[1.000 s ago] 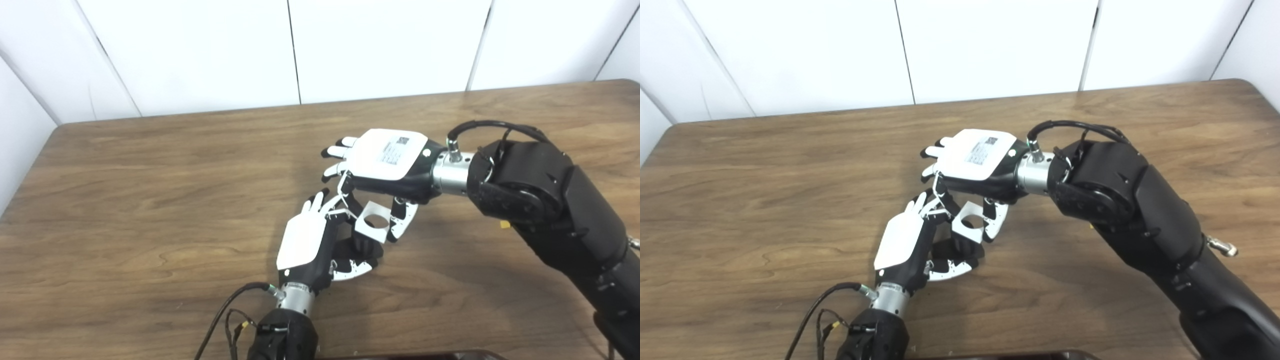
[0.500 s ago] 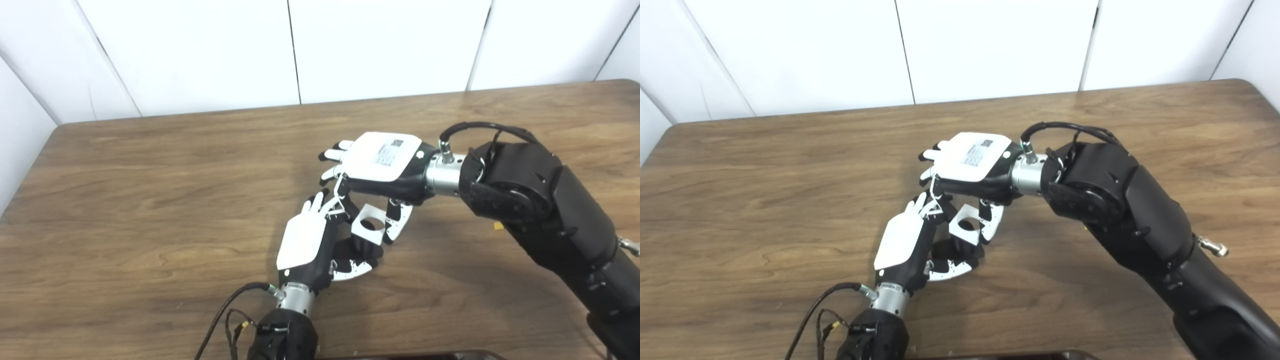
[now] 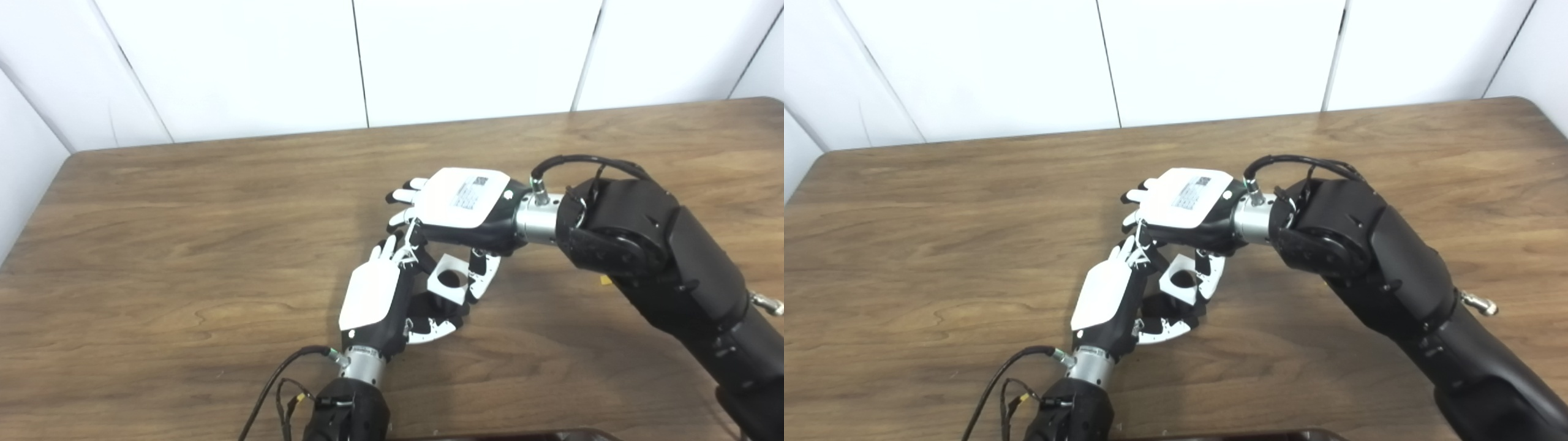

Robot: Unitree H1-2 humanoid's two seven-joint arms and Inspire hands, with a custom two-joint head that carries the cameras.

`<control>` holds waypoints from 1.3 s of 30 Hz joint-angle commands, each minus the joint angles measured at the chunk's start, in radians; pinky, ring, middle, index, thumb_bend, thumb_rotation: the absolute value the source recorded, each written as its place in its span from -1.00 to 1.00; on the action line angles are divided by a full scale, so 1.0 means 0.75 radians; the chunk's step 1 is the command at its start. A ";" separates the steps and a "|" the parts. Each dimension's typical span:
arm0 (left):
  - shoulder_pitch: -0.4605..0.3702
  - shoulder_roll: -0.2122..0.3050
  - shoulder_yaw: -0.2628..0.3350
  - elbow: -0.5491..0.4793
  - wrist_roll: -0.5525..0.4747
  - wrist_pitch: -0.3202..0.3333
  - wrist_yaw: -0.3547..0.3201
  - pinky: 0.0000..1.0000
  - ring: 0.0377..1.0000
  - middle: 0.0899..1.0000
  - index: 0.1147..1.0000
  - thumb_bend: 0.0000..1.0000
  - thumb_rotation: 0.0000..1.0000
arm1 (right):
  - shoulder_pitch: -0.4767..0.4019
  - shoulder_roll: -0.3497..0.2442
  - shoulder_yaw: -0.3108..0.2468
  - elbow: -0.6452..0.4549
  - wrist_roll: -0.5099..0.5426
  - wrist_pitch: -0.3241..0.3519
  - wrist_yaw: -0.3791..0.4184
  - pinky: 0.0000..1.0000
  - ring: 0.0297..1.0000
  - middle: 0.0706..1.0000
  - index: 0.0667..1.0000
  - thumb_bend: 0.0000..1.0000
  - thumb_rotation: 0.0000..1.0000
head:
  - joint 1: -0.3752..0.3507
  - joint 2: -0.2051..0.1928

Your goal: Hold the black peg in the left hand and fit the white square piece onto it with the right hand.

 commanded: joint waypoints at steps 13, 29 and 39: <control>0.009 -0.014 -0.003 0.040 0.034 0.043 -0.010 1.00 1.00 0.78 -0.15 0.04 -0.86 | -0.016 0.025 0.018 0.047 -0.029 -0.042 -0.085 1.00 1.00 0.76 -0.10 0.05 -0.71 | 0.008 -0.011; 0.003 -0.015 -0.006 0.044 0.034 0.047 -0.013 1.00 1.00 0.78 -0.15 0.04 -0.86 | -0.015 0.029 0.028 0.053 -0.046 -0.045 -0.078 1.00 1.00 0.76 -0.10 0.05 -0.71 | 0.008 -0.007; 0.008 -0.012 -0.014 0.037 0.045 0.055 -0.014 1.00 1.00 0.77 -0.15 0.04 -0.86 | -0.006 0.017 0.028 0.064 -0.075 -0.033 -0.058 1.00 1.00 0.78 0.18 0.82 -0.50 | 0.015 -0.008</control>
